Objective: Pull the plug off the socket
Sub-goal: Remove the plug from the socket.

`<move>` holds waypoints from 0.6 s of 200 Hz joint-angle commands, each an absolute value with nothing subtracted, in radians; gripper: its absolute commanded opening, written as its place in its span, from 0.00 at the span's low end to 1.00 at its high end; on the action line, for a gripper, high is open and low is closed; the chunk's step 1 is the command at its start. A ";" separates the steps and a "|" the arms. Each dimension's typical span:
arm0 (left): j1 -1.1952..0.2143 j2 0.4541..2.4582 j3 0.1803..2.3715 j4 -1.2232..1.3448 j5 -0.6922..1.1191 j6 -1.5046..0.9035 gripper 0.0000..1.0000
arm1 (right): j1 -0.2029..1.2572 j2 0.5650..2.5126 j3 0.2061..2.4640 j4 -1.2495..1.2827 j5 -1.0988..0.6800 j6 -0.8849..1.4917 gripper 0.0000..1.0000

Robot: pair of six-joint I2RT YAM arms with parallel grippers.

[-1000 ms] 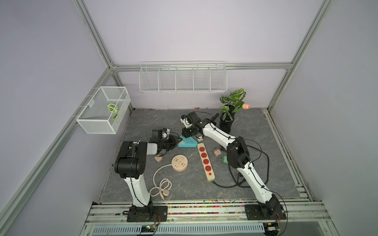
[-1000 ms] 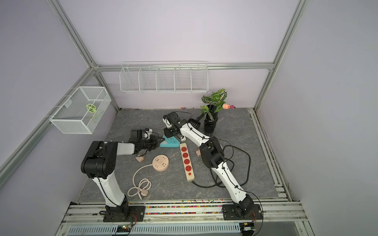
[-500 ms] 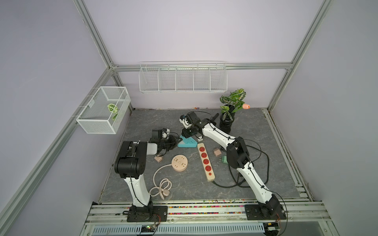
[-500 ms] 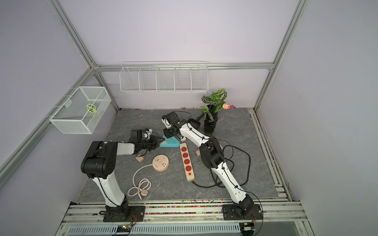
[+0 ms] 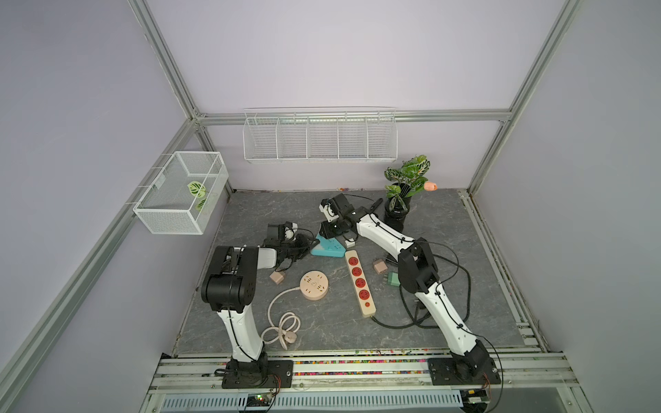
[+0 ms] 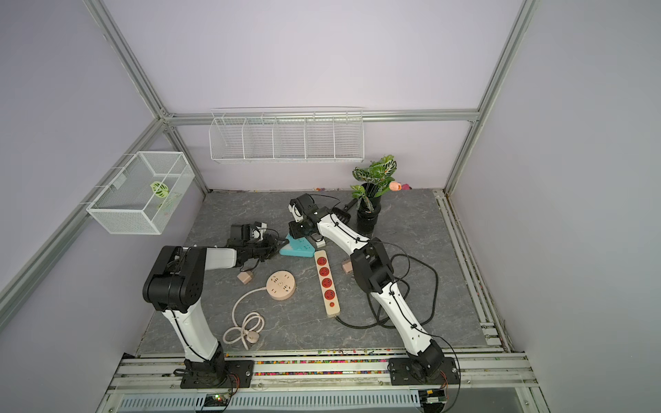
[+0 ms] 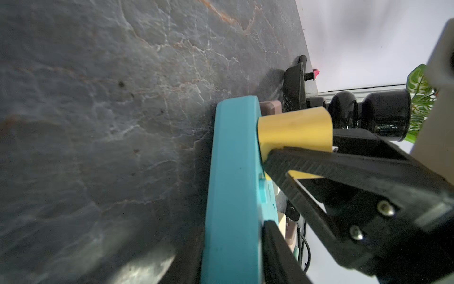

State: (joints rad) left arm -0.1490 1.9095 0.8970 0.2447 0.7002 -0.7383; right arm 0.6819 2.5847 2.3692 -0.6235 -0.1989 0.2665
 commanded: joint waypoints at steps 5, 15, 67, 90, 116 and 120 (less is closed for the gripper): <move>-0.143 2.033 0.836 -0.055 0.380 -0.716 0.00 | 0.727 2.451 2.458 -0.693 -0.178 0.109 0.00; -0.143 2.034 0.840 -0.060 0.380 -0.714 0.00 | 0.729 2.442 2.455 -0.706 -0.155 0.086 0.00; -0.144 2.033 0.849 -0.073 0.368 -0.704 0.00 | 0.665 2.375 2.362 -0.590 -0.262 0.289 0.00; -0.144 2.024 0.846 -0.080 0.359 -0.710 0.00 | 0.661 2.386 2.385 -0.609 -0.273 0.335 0.00; -0.144 2.027 0.845 -0.077 0.361 -0.709 0.00 | 0.667 2.382 2.384 -0.658 -0.217 0.319 0.00; -0.144 2.027 0.846 -0.075 0.364 -0.710 0.00 | 0.667 2.369 2.360 -0.646 -0.203 0.319 0.00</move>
State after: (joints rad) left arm -0.1528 1.9179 0.9127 0.2310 0.7017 -0.7311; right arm 0.6598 2.3917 2.4111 -0.6289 -0.2287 0.2852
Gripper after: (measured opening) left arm 0.360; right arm 0.321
